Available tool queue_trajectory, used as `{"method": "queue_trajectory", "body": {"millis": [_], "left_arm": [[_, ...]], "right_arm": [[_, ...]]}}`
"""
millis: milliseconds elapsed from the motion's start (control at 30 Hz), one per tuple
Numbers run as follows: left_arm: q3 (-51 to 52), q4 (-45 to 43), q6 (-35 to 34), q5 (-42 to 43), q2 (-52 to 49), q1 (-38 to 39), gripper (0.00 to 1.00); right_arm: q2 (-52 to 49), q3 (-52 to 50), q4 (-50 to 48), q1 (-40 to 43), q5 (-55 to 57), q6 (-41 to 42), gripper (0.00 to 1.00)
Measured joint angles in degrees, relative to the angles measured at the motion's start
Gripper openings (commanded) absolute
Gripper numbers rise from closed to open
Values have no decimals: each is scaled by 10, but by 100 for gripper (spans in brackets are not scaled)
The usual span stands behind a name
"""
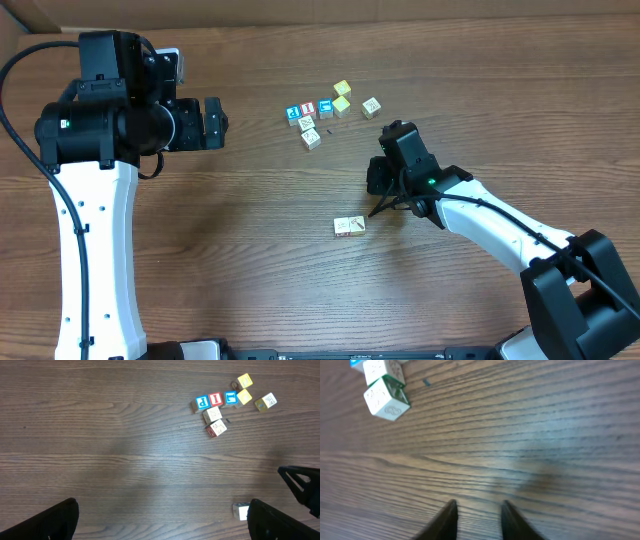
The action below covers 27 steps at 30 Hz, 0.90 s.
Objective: Flip 3 blocks
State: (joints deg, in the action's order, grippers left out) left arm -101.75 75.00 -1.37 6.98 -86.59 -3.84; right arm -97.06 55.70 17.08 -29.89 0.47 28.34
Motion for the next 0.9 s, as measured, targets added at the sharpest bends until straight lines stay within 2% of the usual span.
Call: {"method": "queue_trajectory", "body": {"millis": [33, 67, 133, 500, 700, 900], "left_arm": [[0, 0, 0, 0, 0, 0, 100], [0, 0, 0, 0, 0, 0, 100], [0, 0, 0, 0, 0, 0, 100], [0, 0, 0, 0, 0, 0, 100], [0, 0, 0, 0, 0, 0, 100], [0, 0, 0, 0, 0, 0, 100]], "right_arm": [[0, 0, 0, 0, 3, -3, 60], [0, 0, -1, 0, 13, 0, 67], [-1, 0, -6, 0, 28, -2, 74], [-1, -1, -24, 0, 81, -1, 85], [-5, -1, -15, 0, 87, -2, 100], [-6, -1, 10, 0, 87, -2, 100]]}}
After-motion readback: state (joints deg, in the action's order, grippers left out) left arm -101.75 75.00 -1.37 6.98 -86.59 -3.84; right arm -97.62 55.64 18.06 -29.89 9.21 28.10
